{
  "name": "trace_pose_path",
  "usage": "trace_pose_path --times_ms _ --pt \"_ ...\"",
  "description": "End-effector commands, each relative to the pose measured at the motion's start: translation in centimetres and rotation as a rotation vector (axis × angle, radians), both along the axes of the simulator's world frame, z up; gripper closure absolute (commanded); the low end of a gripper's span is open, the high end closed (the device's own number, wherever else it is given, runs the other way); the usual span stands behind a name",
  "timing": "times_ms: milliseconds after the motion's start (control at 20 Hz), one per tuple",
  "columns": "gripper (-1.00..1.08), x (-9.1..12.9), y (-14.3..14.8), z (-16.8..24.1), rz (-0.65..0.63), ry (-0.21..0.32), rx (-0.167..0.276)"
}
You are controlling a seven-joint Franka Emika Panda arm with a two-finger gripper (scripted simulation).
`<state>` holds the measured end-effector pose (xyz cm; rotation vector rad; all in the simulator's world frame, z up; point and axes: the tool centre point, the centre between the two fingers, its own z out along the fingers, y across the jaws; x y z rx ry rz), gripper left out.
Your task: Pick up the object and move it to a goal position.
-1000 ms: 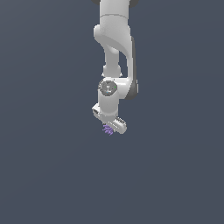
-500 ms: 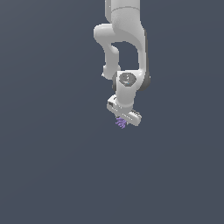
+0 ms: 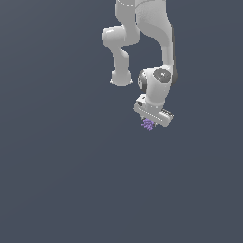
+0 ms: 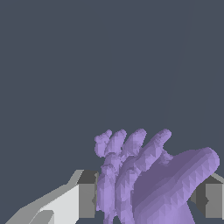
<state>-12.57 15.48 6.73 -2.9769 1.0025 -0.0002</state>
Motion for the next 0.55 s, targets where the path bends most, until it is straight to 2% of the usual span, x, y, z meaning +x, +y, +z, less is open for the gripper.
trace_pose_path --times_ms 0,250,500 --pt "1.08 -0.8 1.6 0.3 -0.002 0.0 0.0" --pt "1.08 -1.7 3.7 0.6 -0.002 0.0 0.0" --pt "1.08 -2.0 4.4 0.7 -0.002 0.0 0.0"
